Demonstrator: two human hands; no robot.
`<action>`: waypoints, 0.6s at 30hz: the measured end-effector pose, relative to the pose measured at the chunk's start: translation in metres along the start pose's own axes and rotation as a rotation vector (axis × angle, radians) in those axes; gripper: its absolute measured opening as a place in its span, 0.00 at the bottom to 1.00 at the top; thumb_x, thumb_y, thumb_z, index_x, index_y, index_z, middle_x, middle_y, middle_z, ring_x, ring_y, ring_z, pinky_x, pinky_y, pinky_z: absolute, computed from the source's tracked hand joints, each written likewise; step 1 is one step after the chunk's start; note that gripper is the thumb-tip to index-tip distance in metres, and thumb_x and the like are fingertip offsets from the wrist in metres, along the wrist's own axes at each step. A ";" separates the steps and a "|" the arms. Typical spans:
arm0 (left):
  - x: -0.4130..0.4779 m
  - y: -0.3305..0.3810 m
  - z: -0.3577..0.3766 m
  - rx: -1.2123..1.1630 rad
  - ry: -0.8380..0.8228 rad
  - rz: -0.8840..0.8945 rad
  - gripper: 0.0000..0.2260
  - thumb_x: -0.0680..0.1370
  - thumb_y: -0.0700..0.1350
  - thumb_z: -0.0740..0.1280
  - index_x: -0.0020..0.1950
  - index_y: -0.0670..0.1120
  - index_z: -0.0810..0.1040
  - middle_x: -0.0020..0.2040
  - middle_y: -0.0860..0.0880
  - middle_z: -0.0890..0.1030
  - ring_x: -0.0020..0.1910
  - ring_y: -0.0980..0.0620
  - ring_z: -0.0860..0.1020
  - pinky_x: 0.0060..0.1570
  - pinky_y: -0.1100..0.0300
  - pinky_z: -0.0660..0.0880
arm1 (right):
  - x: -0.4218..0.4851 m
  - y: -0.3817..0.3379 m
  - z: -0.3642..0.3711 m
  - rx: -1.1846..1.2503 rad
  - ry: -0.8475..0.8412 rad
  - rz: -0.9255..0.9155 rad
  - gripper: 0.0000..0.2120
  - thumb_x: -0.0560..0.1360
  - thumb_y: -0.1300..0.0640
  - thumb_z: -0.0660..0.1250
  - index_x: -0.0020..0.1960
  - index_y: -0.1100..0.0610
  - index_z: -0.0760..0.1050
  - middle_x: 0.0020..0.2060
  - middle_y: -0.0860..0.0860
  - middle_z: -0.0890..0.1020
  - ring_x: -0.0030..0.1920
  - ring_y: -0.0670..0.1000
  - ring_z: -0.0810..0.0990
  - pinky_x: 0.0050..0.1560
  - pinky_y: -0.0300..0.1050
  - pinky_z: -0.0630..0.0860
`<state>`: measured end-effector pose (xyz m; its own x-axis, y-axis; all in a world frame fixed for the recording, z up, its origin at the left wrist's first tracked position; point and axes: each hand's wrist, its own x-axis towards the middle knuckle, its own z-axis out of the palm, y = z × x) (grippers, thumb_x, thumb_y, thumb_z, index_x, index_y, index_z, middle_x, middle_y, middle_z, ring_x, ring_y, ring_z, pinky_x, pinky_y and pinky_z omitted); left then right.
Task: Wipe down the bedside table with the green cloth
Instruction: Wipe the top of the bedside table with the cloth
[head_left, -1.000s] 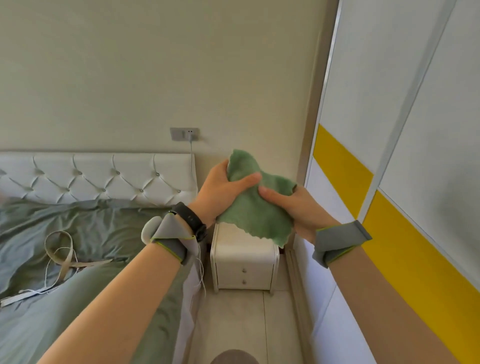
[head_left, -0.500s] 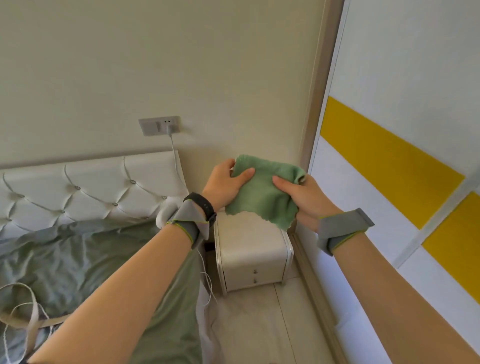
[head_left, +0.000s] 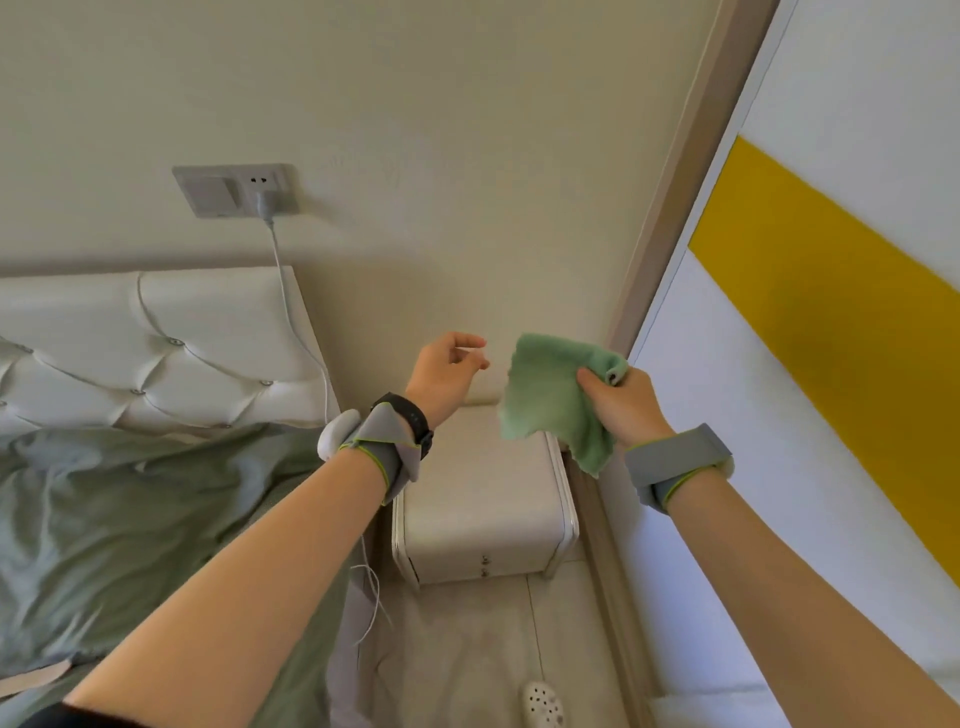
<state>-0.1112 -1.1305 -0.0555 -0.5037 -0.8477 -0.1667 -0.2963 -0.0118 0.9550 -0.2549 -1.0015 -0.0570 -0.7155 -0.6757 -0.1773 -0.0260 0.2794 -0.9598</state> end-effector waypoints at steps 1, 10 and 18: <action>0.023 -0.007 0.007 -0.007 0.026 -0.033 0.10 0.78 0.37 0.60 0.58 0.43 0.75 0.39 0.51 0.77 0.28 0.55 0.68 0.28 0.63 0.64 | 0.027 0.010 0.001 -0.034 0.021 0.013 0.08 0.76 0.61 0.64 0.47 0.66 0.78 0.51 0.67 0.81 0.53 0.64 0.80 0.56 0.61 0.77; 0.156 -0.121 0.045 0.013 0.212 -0.378 0.12 0.78 0.35 0.58 0.60 0.39 0.74 0.39 0.51 0.76 0.30 0.54 0.70 0.27 0.66 0.69 | 0.205 0.111 0.020 -0.315 -0.030 0.124 0.07 0.76 0.60 0.63 0.43 0.63 0.74 0.40 0.58 0.78 0.45 0.60 0.79 0.47 0.52 0.76; 0.206 -0.242 0.037 0.108 0.203 -0.544 0.08 0.78 0.36 0.59 0.55 0.44 0.74 0.50 0.43 0.77 0.36 0.49 0.74 0.40 0.56 0.73 | 0.275 0.226 0.059 -0.493 0.011 0.180 0.16 0.77 0.59 0.61 0.32 0.61 0.68 0.31 0.58 0.73 0.36 0.58 0.72 0.38 0.45 0.65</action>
<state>-0.1731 -1.2824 -0.3295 -0.0941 -0.8194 -0.5655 -0.5550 -0.4284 0.7130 -0.4159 -1.1645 -0.3354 -0.7459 -0.5810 -0.3258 -0.2252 0.6803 -0.6975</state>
